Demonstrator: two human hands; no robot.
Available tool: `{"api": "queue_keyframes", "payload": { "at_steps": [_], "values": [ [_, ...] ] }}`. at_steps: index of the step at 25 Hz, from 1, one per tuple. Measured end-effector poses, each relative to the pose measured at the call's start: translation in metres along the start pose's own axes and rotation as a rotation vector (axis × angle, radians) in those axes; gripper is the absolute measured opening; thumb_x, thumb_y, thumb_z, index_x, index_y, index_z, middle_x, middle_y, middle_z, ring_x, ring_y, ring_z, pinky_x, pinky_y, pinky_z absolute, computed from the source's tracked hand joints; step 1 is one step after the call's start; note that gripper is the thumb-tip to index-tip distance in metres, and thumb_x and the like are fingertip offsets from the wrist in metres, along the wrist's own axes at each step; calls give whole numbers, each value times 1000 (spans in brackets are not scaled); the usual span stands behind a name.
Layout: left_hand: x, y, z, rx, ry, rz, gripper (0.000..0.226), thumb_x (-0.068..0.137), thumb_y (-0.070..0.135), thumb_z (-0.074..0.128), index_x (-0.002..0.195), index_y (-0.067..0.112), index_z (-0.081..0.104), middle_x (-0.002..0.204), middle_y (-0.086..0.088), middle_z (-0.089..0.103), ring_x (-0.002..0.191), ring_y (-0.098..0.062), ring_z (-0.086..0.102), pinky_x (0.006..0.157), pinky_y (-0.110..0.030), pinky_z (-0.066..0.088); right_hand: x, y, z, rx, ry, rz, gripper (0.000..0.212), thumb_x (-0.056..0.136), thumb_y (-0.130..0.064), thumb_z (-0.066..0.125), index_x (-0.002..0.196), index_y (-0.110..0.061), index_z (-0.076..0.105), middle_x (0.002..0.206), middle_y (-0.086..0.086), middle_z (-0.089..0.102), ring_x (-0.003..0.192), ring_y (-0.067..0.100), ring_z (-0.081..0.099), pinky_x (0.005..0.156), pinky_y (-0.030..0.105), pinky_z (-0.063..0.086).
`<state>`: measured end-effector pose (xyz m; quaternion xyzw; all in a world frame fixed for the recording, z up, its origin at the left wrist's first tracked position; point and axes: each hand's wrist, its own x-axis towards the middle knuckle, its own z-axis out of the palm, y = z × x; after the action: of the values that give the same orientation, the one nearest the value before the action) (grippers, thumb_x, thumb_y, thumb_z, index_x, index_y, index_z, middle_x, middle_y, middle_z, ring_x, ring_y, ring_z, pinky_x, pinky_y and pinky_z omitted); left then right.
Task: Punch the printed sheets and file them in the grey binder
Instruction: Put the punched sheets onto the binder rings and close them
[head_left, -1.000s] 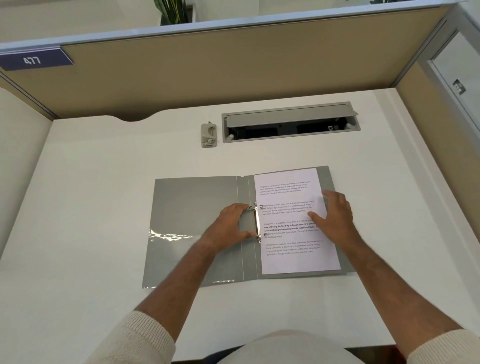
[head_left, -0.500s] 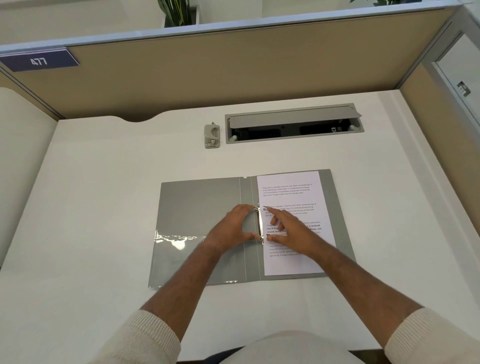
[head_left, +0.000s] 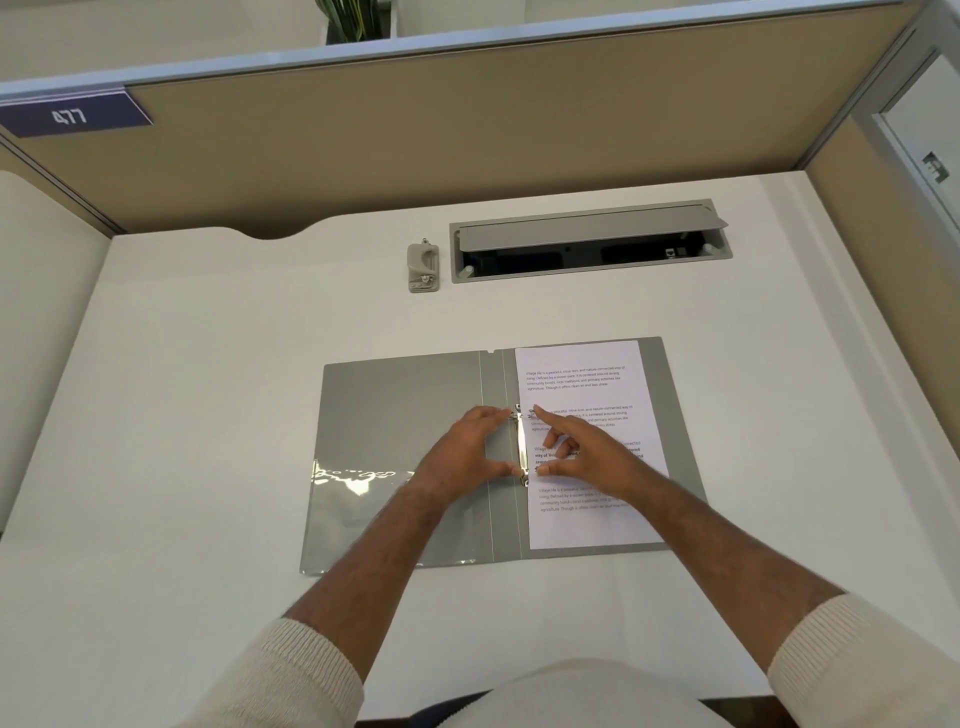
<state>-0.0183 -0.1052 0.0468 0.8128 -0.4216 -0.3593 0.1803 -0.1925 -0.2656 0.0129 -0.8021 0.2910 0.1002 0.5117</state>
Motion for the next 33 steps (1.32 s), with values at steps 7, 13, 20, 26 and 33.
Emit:
{"api": "queue_keyframes", "payload": {
  "at_steps": [7, 13, 20, 26, 33],
  "values": [
    [3, 0, 2, -13, 11, -32, 95, 79, 33, 92, 160, 24, 44, 163, 3, 43, 148, -16, 42, 116, -29, 38, 3, 1, 0, -16, -3, -11, 91, 83, -30, 85, 157, -42, 33, 115, -6, 58, 96, 11, 60, 87, 19, 54],
    [6, 0, 5, -3, 17, -35, 93, 79, 32, 93, 159, 23, 46, 162, 2, 44, 147, -17, 44, 114, -27, 38, 4, -1, 2, -46, 7, -15, 90, 84, -31, 84, 156, -44, 31, 111, -8, 56, 93, 10, 58, 79, 14, 49],
    [8, 2, 8, 35, 14, -6, 92, 81, 31, 91, 159, 24, 45, 164, 1, 42, 148, -19, 44, 116, -31, 40, 7, 2, 5, -65, -10, -30, 89, 86, -32, 82, 157, -43, 31, 109, -6, 53, 93, 11, 55, 83, 15, 46],
    [1, -2, 13, 64, -12, 29, 89, 90, 38, 81, 164, 24, 34, 165, 0, 38, 154, -26, 34, 125, -47, 35, 2, -1, 5, -69, 4, -37, 85, 88, -32, 79, 157, -43, 31, 109, -8, 52, 92, 7, 53, 80, 13, 45],
    [-28, -9, 37, 136, 60, 36, 77, 103, 38, 63, 165, 9, 28, 175, -5, 21, 165, -25, 7, 133, -38, 3, -33, 7, 26, -139, 141, -67, 68, 94, -34, 73, 152, -23, 40, 130, -4, 53, 118, 14, 53, 108, 37, 46]
  ]
}}
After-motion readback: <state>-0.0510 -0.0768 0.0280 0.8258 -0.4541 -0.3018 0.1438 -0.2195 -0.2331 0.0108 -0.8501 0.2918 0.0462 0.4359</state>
